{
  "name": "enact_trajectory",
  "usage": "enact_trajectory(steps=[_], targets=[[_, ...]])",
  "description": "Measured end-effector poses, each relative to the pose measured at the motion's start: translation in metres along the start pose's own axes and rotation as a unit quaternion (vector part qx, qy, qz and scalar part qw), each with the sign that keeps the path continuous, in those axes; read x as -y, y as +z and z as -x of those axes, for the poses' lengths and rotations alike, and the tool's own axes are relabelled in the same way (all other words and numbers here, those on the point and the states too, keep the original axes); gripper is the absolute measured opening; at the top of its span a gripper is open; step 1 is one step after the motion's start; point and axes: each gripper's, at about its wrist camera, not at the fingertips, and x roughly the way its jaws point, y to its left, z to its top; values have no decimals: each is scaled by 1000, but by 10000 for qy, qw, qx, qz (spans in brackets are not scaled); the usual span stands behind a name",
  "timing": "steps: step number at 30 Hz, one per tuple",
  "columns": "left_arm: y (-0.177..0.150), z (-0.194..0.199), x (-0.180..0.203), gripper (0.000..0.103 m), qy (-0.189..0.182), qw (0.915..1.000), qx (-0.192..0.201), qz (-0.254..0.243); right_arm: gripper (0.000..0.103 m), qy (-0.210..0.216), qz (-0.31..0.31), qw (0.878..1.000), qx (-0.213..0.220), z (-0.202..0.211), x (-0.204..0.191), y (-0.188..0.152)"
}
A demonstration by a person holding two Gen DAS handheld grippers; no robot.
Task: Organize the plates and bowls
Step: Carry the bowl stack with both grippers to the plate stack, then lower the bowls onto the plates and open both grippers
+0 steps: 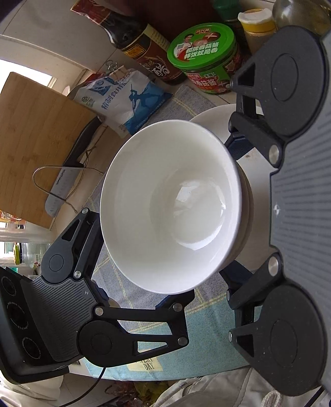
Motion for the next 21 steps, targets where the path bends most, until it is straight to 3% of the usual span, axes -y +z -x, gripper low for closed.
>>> enact_trajectory(steps=[16,21], targets=[[2,-24,-4,82,-20,9999,-34,150,88,-66,-286,9995,-107,-10,13,-18],[-3,-11,6,92,271,9994,218,-26,103,-303,-641,9975,8,0,5,-17]])
